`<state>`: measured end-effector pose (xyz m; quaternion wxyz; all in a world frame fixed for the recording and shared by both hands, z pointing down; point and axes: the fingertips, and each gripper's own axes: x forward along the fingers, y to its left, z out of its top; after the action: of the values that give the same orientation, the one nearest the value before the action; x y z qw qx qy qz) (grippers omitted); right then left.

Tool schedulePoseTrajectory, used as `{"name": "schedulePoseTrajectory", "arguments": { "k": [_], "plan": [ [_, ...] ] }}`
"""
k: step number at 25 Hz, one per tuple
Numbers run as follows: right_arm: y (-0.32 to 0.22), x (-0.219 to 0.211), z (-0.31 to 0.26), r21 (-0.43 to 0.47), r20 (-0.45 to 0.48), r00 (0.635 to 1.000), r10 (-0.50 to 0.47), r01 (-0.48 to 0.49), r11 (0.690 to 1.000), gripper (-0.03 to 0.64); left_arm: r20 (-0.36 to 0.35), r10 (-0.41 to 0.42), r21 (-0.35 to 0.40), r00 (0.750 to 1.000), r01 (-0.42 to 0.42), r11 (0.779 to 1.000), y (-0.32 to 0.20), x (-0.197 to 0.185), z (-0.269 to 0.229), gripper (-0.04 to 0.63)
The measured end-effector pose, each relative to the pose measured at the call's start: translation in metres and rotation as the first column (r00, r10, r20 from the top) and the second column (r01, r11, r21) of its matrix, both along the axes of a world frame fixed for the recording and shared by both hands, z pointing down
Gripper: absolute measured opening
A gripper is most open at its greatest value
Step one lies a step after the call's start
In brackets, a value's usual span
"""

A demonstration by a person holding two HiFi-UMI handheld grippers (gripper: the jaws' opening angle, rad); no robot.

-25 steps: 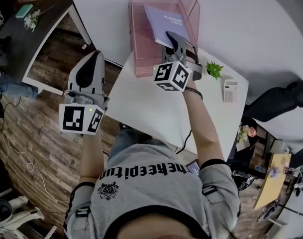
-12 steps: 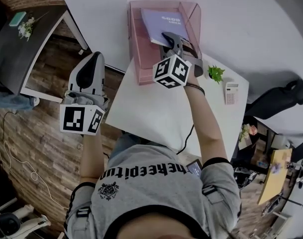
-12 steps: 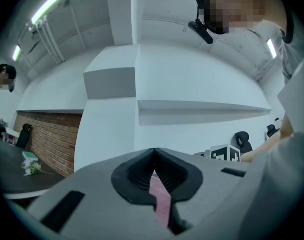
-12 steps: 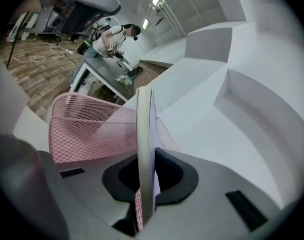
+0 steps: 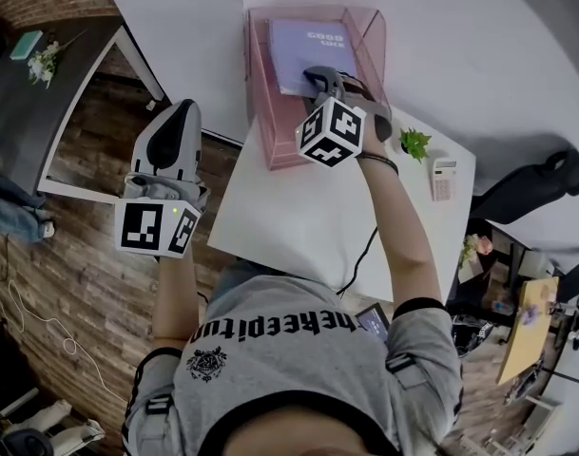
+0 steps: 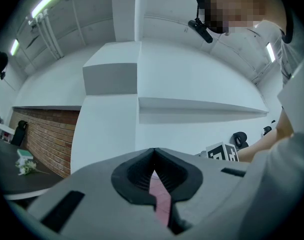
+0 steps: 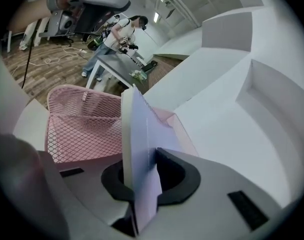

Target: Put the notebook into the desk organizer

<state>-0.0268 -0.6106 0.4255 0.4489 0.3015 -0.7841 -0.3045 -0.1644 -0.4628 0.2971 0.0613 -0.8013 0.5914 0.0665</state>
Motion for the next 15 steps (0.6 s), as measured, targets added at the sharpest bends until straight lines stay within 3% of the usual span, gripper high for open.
{"name": "schedulePoseTrajectory", "arguments": {
  "k": [8,15],
  "plan": [
    [0.002,-0.003,0.011,-0.102,-0.067,0.996,-0.051,0.044,0.994,0.058,0.003,0.02,-0.003,1.0,-0.02,1.0,-0.007,-0.008,0.0,0.003],
    [0.01,-0.003,0.018,-0.199,-0.12,0.988,-0.1,0.075,0.977,0.114,0.004,0.036,-0.011,0.999,-0.036,0.999,-0.008,-0.012,0.004,0.003]
  ]
}}
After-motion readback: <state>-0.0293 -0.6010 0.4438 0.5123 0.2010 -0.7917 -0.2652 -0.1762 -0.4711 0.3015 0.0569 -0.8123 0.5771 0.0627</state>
